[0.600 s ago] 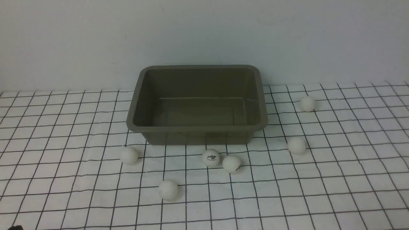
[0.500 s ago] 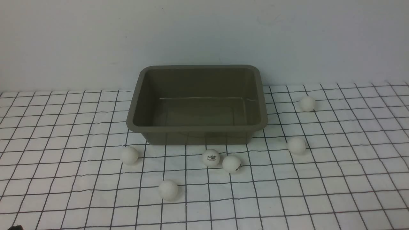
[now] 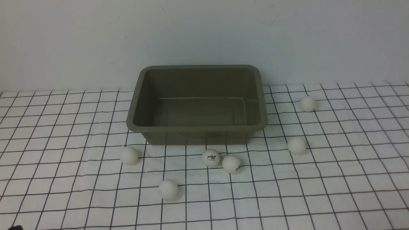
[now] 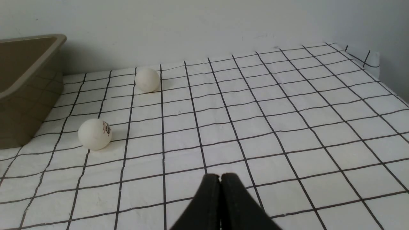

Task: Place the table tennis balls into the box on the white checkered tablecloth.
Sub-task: 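Reach for and grasp a ping pong ball on the table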

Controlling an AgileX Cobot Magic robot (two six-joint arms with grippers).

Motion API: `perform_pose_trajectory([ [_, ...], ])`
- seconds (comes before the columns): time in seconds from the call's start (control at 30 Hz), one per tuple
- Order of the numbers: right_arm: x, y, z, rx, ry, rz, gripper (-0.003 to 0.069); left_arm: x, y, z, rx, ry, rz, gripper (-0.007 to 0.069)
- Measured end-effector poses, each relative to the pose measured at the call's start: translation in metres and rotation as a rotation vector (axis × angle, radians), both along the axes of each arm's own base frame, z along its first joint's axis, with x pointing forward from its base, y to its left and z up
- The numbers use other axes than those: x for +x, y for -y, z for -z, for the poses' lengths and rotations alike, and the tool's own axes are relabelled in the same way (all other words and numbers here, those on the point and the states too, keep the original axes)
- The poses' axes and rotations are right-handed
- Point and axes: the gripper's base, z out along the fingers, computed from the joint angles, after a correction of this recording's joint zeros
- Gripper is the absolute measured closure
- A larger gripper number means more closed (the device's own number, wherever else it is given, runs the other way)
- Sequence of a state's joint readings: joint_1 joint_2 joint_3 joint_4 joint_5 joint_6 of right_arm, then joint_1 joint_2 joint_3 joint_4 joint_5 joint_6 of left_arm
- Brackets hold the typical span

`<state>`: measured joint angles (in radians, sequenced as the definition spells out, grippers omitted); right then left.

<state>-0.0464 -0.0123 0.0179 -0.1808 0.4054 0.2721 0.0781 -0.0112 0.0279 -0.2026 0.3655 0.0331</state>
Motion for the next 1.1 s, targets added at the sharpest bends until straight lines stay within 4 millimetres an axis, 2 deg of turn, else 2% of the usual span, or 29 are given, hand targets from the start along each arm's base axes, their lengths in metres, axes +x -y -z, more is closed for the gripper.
perform_pose_trajectory([
  [0.73,0.000,-0.002,-0.001,0.017,0.013,-0.022,0.0675,0.000,0.000,0.000,0.003,0.000,0.000,0.0629],
  [0.83,0.002,-0.004,-0.003,0.134,0.063,-0.025,0.0675,0.000,0.000,0.000,0.005,0.000,0.000,0.0629],
  [1.0,0.003,-0.007,-0.016,0.483,0.230,-0.029,0.0675,0.000,0.000,0.000,0.000,0.000,0.000,0.0629],
  [1.1,0.003,-0.006,-0.025,0.710,0.337,-0.024,0.0675,0.000,0.005,-0.001,-0.211,0.010,-0.007,0.0629],
])
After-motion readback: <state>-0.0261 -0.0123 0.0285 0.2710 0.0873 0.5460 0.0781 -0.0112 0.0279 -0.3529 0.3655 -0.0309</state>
